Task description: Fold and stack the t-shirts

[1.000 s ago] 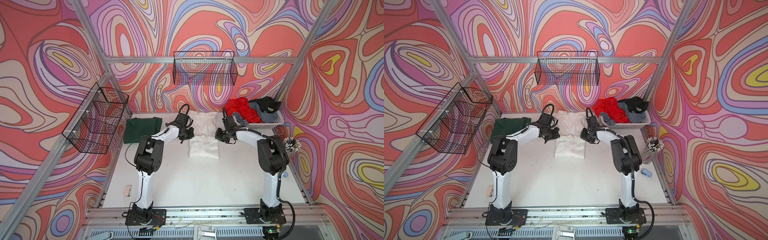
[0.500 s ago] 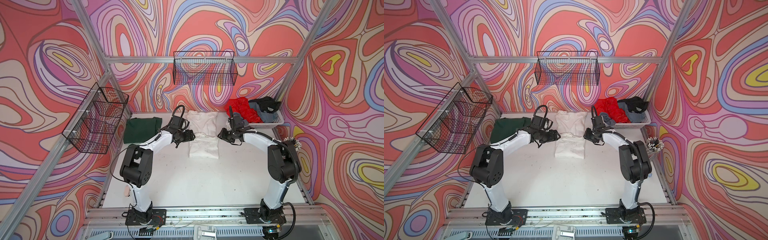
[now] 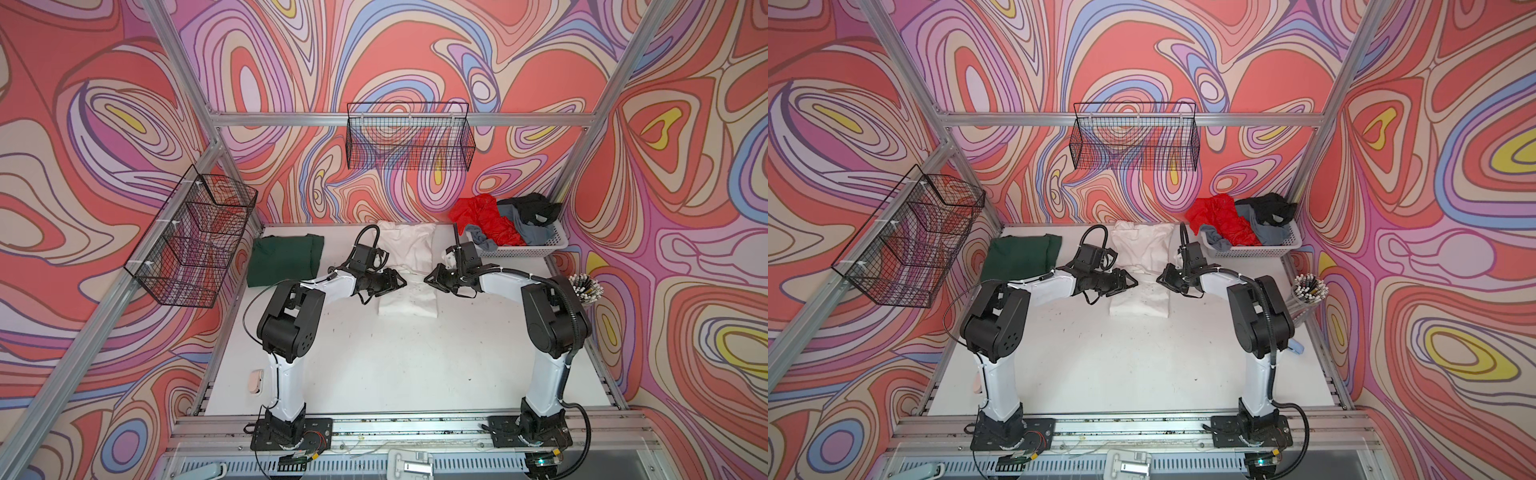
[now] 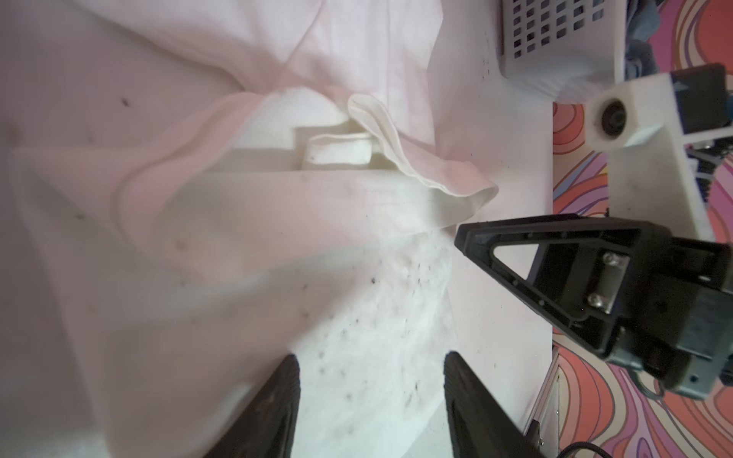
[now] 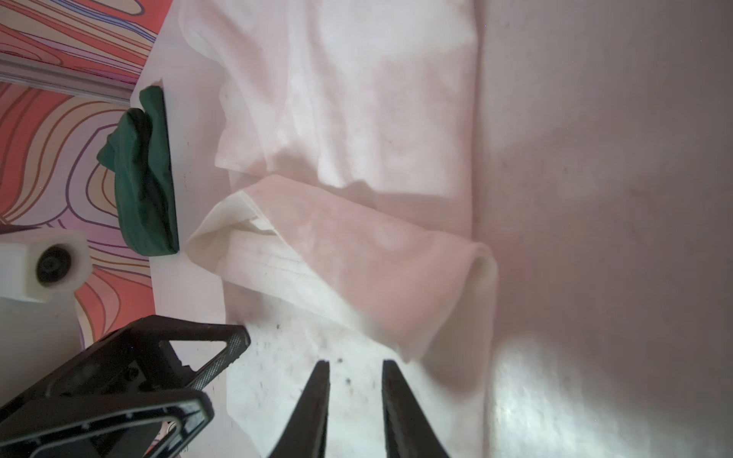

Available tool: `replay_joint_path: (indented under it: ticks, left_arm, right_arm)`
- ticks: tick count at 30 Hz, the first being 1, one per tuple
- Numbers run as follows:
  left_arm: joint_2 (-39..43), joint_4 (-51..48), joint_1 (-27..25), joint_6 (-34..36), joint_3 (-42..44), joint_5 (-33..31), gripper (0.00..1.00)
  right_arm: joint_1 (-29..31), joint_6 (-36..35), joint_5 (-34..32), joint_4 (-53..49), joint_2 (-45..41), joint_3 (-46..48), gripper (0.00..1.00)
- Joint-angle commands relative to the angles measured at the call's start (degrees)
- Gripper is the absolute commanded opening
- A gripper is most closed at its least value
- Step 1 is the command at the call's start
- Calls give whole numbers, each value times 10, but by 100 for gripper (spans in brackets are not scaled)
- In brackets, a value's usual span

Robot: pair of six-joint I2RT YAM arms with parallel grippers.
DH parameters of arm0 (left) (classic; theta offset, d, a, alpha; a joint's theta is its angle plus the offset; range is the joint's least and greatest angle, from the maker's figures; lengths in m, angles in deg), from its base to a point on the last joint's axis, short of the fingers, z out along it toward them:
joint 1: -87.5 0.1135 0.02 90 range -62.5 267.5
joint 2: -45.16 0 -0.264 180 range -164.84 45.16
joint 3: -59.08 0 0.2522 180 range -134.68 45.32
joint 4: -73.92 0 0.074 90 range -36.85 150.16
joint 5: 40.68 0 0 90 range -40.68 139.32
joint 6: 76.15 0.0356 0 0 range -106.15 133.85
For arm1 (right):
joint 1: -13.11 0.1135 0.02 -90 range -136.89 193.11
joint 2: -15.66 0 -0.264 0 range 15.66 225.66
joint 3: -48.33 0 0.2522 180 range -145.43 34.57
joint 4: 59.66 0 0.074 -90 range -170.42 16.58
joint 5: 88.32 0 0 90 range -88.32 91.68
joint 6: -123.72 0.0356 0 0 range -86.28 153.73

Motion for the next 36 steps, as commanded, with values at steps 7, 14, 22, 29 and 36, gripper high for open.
replay_joint_path:
  ticks: [7, 14, 22, 29, 36]
  left_arm:
    - [-65, -14, 1, 39, -87, -36, 58]
    - [-110, -24, 6, 58, -152, -71, 58]
    - [-148, -59, 22, 97, -261, -112, 56]
    - [-141, -104, 27, 129, -323, -127, 58]
    - [-10, -76, 27, 118, -178, -179, 76]
  right_arm:
    - [0, -30, -16, -16, 50, -76, 24]
    - [-18, -42, -30, -22, 69, -106, 24]
    - [-47, -44, -25, -54, 99, -187, 24]
    - [-48, -54, -45, -82, 55, -183, 49]
    - [-48, -61, -71, -101, -56, -73, 98]
